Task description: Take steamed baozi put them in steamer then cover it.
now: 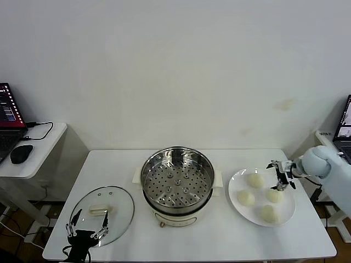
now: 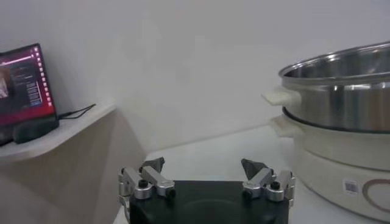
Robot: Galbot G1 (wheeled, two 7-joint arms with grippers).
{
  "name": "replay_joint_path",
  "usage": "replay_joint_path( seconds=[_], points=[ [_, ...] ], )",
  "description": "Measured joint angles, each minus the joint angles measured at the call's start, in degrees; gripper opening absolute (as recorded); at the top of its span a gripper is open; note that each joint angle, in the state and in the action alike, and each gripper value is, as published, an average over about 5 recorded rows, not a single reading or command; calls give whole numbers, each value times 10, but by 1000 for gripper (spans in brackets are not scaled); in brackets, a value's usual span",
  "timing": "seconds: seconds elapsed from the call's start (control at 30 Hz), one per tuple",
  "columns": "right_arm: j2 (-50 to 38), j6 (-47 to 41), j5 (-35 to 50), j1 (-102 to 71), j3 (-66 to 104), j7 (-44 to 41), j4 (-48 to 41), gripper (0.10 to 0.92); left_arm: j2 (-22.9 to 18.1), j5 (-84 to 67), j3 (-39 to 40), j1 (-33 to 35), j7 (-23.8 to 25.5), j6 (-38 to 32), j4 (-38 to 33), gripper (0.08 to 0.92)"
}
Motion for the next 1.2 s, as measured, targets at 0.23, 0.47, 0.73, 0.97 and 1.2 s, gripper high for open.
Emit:
replay_joint_path(
  seconds=[0.23, 0.47, 0.73, 0.97, 1.2],
  points=[
    [42, -9, -4, 21, -33, 1, -52, 823, 2, 1, 0, -4, 1, 0, 6, 823],
    [71, -15, -7, 32, -46, 6, -88, 823, 4, 2, 1, -9, 2, -1, 10, 823],
    [91, -22, -9, 38, -54, 7, -107, 721, 4, 4, 2, -14, 2, -1, 13, 823],
    [93, -23, -11, 45, -63, 6, -110, 602, 3, 4, 2, -13, 1, -2, 13, 823],
    [76, -27, 3, 63, -84, -2, -87, 585, 5, 3, 2, -11, 1, -2, 14, 823]
  ],
)
